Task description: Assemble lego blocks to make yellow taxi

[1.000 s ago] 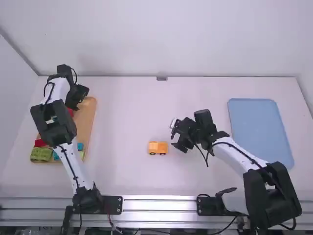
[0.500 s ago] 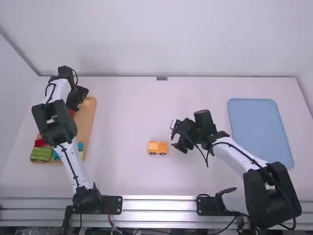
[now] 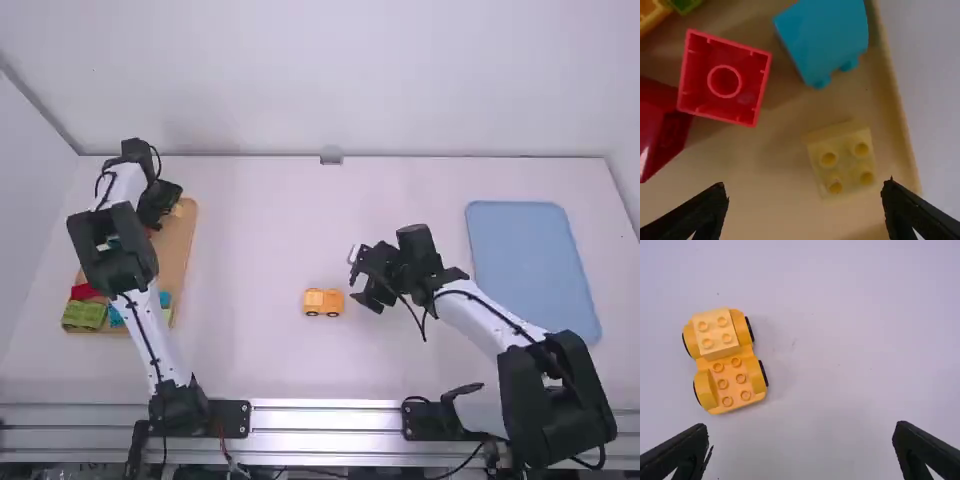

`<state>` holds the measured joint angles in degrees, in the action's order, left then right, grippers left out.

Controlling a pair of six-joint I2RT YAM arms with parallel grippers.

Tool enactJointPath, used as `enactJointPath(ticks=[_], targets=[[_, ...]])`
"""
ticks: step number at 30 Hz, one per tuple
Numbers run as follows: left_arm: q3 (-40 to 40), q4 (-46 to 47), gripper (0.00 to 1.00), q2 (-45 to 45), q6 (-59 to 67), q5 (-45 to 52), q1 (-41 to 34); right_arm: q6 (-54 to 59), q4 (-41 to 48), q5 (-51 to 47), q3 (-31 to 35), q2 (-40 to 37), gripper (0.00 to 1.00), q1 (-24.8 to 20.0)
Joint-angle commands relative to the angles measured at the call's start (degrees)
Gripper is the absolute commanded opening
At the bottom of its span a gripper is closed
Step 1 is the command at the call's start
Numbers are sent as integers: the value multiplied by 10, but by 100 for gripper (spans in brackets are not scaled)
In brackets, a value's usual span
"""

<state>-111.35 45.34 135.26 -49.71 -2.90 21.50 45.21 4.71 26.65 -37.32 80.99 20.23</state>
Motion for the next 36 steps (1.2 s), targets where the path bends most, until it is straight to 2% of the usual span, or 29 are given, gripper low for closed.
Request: enactJointPath(ticks=[1, 15, 27, 31, 34, 36], targets=[[4, 0, 83, 7, 2, -12, 3, 0, 3, 3, -2, -7, 98, 0], [5, -21, 84, 8, 16, -26, -1, 0, 3, 3, -2, -7, 99, 0], [48, -46, 84, 8, 15, -21, -1, 0, 3, 3, -2, -7, 98, 0], [48, -50, 66, 8, 15, -21, -1, 0, 3, 3, -2, -7, 98, 0], [48, -56, 44, 8, 15, -21, -1, 0, 3, 3, -2, -7, 99, 0], [48, -55, 42, 8, 15, -22, 2, 0, 3, 3, -2, -7, 98, 0]])
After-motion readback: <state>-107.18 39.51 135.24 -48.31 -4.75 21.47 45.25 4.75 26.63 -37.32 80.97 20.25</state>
